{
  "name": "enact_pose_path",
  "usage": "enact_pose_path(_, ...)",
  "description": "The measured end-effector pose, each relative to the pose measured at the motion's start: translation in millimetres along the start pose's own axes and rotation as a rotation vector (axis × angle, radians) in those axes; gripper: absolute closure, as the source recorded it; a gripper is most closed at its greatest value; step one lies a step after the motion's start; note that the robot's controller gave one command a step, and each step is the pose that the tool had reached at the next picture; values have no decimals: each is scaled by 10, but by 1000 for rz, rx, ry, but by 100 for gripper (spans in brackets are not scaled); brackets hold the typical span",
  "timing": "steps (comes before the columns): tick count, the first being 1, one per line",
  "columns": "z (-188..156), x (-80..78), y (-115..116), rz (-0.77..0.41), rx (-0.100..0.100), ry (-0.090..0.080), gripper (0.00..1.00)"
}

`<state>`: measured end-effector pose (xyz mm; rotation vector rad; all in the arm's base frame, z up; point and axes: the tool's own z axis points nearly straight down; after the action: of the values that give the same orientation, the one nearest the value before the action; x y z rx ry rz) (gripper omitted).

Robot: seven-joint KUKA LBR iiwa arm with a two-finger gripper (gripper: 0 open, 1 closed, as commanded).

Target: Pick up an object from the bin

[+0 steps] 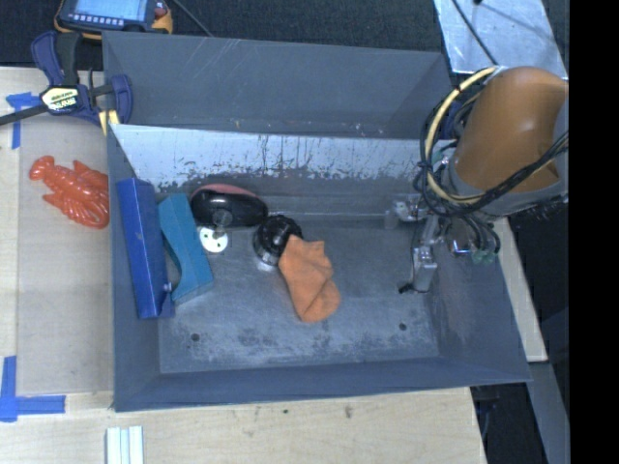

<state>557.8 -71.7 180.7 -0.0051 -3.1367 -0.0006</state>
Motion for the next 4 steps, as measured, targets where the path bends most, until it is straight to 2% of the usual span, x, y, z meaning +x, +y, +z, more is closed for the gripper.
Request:
enact_pose_path(1,-48,-16,2,-2,1,-9,0)
enact_pose_path(2,370,-53,277,63,2,-15,0)
enact_pose_path(3,676,-243,395,62,-3,-6,0)
enact_pose_path(4,892,-393,449,106,1,-10,0)
